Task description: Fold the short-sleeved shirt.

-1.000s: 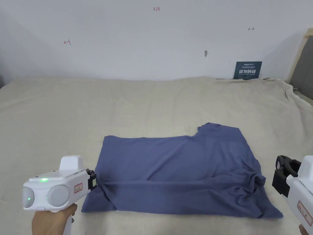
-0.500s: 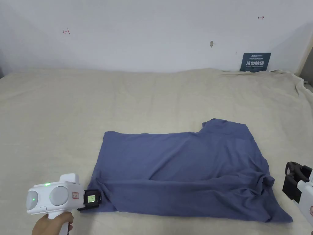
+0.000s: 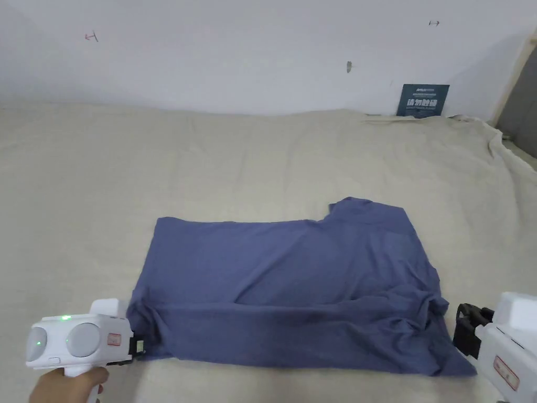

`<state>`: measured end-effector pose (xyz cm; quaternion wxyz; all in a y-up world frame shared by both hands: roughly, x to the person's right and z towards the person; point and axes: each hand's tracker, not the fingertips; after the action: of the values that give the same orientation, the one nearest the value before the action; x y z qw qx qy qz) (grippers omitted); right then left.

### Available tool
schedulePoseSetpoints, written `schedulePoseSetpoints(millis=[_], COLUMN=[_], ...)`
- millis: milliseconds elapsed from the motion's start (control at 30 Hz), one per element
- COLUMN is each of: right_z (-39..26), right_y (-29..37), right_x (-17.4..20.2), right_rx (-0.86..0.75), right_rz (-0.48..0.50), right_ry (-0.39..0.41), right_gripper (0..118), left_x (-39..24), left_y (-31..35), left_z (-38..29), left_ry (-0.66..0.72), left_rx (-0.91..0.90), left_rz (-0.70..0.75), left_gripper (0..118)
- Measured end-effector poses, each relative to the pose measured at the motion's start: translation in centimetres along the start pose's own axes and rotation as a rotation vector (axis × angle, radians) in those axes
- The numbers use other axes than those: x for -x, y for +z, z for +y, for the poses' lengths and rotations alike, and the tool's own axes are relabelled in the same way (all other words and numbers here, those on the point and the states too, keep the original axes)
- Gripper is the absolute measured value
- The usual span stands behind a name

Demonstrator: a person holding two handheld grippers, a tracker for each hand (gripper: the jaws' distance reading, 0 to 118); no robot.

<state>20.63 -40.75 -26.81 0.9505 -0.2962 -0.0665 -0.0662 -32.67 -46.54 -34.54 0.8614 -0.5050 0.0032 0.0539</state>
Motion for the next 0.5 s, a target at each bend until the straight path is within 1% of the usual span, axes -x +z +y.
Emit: schedulePoseSetpoints(millis=[33,100,133,167,200,233,267,300,333,400,467,500], right_z=[-0.2,-0.5,-0.6,-0.9,-1.2,-1.5,-1.8,-2.3,-2.6,-3.4,-4.4,-4.7], right_y=[-0.7,-2.8,-3.8,-4.8,-5.9,-6.9,-7.9,-8.6,-9.3,-10.8,-11.4,-11.6], right_x=[-0.5,-1.5,-1.8,-2.3,-2.7,-3.0,-3.2,-3.5,-3.7,-3.9,-3.7,-3.7], right_rx=[0.026,0.089,0.121,0.159,0.195,0.227,0.251,0.260,0.276,0.339,0.395,0.400], right_rz=[-0.001,-0.008,-0.015,-0.005,0.009,0.018,0.013,0.005,0.002,-0.026,-0.028,-0.034], right_ry=[-0.013,-0.052,-0.063,-0.079,-0.092,-0.100,-0.107,-0.097,-0.094,-0.063,-0.040,-0.042], right_gripper=[2,16,32,60,78,88,91,91,95,95,95,95], left_x=[0.0,0.0,0.1,0.2,0.2,0.3,0.3,0.3,0.4,0.4,0.5,0.7], left_y=[0.5,1.9,2.4,2.9,3.3,3.5,3.8,3.9,4.0,4.0,3.9,3.6], left_z=[0.2,0.6,0.8,1.0,1.1,1.1,1.2,1.3,1.3,1.3,1.2,1.3], left_ry=[-0.002,0.006,0.011,0.012,0.013,0.011,0.009,0.008,0.010,0.017,0.025,0.026], left_rx=[-0.014,-0.056,-0.062,-0.069,-0.081,-0.090,-0.092,-0.096,-0.100,-0.100,-0.097,-0.093], left_rz=[0.005,-0.014,-0.025,-0.033,-0.037,-0.038,-0.039,-0.040,-0.043,-0.050,-0.053,-0.052], left_gripper=[4,4,4,4,4,4,4,4,4,4,4,4])
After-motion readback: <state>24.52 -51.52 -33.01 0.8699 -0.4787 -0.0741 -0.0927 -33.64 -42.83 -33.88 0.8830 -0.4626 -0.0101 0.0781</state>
